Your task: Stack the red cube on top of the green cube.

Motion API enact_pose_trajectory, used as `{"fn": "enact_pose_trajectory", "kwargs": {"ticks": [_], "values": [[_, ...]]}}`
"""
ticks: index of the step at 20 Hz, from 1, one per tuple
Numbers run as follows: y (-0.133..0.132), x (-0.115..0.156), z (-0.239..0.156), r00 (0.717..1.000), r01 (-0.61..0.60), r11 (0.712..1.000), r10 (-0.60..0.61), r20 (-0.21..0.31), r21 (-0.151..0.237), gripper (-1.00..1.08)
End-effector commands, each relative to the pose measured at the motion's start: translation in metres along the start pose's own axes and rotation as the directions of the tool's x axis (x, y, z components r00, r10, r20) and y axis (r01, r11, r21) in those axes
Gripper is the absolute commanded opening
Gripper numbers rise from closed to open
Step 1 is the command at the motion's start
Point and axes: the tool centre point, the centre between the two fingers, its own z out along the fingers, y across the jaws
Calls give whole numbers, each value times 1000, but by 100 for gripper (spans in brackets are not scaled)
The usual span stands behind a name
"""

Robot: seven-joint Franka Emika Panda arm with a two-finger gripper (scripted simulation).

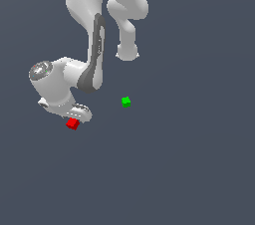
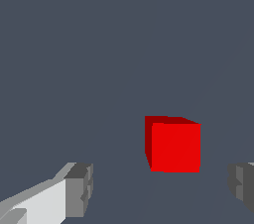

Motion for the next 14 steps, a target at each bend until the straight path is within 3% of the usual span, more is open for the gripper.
{"fn": "enact_pose_trajectory", "kwargs": {"ticks": [1,14], "values": [[14,3,5,1000,-15,1000,15,-1,0,100],[22,4,14,1000,-25,1000,25,0,0,100]]}}
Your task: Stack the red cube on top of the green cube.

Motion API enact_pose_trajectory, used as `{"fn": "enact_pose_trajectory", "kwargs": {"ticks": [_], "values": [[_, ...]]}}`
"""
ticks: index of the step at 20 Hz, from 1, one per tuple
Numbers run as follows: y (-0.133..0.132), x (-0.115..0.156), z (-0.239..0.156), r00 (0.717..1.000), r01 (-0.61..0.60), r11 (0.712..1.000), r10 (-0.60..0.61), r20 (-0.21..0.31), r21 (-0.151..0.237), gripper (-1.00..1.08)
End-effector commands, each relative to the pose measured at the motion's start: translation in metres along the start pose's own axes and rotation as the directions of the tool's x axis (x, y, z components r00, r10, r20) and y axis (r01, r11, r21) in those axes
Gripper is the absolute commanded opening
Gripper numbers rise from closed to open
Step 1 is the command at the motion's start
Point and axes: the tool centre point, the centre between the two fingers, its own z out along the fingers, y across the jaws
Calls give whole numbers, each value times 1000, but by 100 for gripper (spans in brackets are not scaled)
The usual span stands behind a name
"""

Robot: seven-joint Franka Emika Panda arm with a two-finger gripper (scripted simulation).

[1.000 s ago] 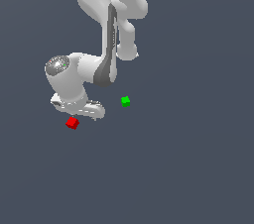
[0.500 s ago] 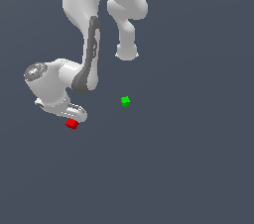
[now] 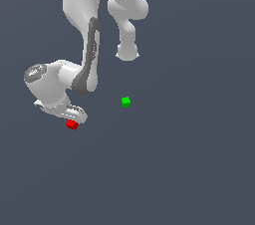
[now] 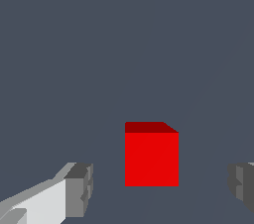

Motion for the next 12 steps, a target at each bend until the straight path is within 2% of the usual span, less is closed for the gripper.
{"fn": "enact_pose_trajectory", "kwargs": {"ticks": [1,7,12], "values": [[0,0,7,1000,0,1000,0,1,0,100],[-1,-1,37,1000,0,1000,0,1,0,100],[-1,-1,47,1000,1,1000,-1,1,1,100]]}}
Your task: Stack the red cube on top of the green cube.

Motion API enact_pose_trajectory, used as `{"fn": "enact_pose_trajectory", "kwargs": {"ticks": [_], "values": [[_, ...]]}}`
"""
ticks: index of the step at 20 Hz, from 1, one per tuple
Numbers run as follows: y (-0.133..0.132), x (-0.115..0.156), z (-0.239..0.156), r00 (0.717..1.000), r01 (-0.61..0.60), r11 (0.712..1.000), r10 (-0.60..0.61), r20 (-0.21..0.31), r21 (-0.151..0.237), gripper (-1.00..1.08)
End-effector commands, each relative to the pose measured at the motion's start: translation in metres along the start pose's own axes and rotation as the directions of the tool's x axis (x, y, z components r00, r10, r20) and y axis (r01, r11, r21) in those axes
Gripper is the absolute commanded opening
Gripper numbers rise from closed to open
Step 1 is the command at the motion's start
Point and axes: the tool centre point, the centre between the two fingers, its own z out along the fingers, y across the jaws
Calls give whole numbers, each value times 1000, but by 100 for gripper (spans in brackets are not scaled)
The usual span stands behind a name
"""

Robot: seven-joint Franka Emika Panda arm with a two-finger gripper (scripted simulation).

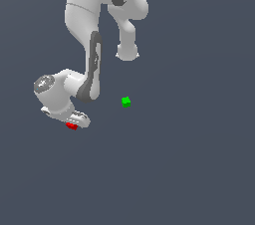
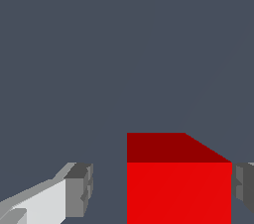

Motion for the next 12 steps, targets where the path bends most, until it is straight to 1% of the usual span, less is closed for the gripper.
{"fn": "enact_pose_trajectory", "kwargs": {"ticks": [1,2,3,12], "values": [[0,1,1,1000,1,1000,-1,-2,0,100],[0,2,1,1000,1,1000,-1,-2,0,100],[0,2,1,1000,1,1000,-1,-2,0,-100],[0,2,1,1000,1,1000,-1,-2,0,-100]]}}
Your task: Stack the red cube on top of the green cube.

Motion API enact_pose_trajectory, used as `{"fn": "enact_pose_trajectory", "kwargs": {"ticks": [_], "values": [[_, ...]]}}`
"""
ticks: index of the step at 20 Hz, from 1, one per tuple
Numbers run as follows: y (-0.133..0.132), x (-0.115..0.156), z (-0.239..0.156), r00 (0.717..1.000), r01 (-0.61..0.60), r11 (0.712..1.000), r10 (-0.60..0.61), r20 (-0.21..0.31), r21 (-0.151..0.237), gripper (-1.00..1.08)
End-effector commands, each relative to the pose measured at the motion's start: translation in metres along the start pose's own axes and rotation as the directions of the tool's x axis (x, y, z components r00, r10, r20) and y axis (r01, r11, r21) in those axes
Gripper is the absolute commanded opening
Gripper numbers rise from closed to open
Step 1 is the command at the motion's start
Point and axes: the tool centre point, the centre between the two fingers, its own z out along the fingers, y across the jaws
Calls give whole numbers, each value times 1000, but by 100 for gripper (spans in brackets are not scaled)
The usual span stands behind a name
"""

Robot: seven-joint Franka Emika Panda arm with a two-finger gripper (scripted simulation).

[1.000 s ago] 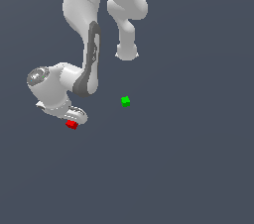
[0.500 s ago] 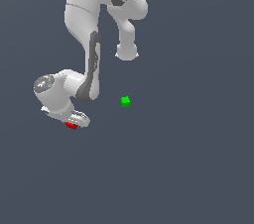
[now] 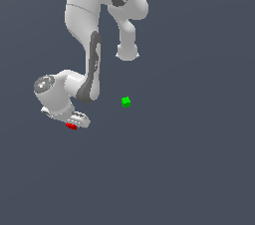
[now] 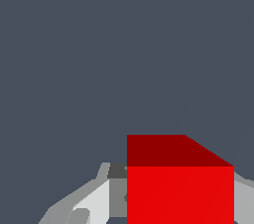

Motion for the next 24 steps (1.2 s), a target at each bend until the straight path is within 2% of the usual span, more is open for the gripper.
{"fn": "enact_pose_trajectory", "kwargs": {"ticks": [1,8,18,24], "values": [[0,0,0,1000,0,1000,0,-1,0,-100],[0,-1,-15,1000,0,1000,0,-1,0,-100],[0,-2,-80,1000,0,1000,0,0,0,-100],[0,-1,-99,1000,-1,1000,1,0,0,-100]]}}
